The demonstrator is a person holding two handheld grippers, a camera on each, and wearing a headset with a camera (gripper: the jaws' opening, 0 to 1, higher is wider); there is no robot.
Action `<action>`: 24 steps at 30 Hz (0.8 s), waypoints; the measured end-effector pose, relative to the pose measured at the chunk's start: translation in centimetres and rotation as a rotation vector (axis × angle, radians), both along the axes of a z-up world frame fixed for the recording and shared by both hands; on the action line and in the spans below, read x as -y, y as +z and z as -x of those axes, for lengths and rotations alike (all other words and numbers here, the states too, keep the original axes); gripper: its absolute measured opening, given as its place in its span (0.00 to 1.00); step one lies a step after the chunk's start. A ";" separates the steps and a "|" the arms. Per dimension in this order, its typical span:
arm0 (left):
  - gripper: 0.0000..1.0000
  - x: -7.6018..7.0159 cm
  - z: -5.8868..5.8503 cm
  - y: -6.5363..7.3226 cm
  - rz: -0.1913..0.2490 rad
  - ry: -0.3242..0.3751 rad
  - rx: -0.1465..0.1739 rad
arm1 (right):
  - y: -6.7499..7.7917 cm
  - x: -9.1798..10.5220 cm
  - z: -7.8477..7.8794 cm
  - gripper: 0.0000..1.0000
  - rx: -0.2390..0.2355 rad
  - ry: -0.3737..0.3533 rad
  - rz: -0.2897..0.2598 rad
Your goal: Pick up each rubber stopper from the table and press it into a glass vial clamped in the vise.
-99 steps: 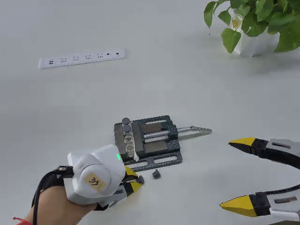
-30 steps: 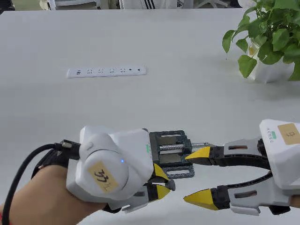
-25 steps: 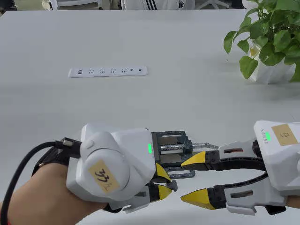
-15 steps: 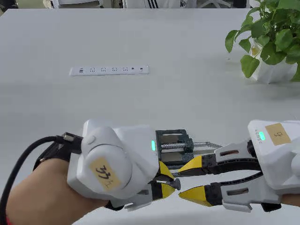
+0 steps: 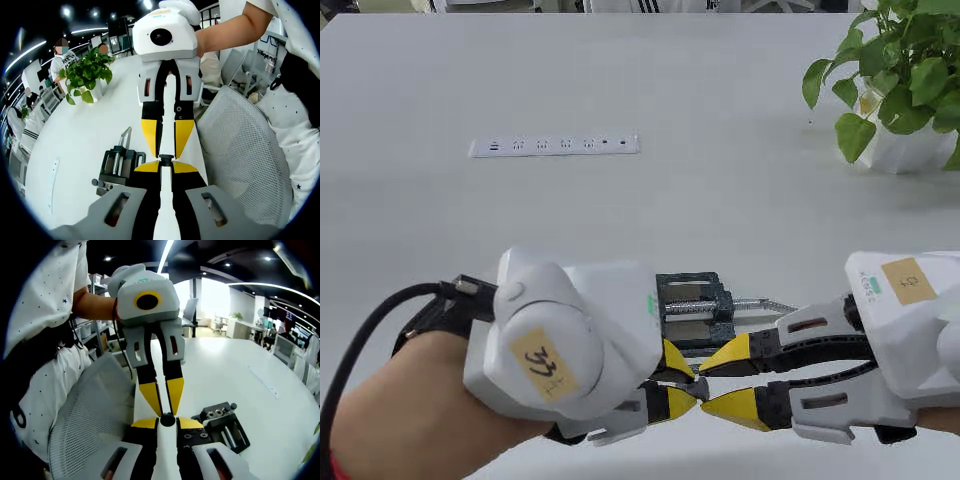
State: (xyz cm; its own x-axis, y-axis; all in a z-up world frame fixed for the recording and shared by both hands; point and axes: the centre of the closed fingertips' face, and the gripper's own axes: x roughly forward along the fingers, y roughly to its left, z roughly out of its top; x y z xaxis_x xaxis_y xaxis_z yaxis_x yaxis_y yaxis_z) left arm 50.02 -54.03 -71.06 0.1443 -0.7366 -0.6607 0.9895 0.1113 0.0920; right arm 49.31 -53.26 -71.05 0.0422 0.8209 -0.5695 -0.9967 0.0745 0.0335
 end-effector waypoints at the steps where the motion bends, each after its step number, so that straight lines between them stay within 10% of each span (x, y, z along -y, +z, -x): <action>1: 0.03 0.0 0.0 0.0 0.000 0.000 0.001 | 0.0 0.0 0.0 0.08 0.000 0.001 0.001; 24: 0.03 0.1 0.2 0.0 0.006 -0.009 -0.011 | -0.1 0.1 0.2 0.07 0.000 0.014 0.000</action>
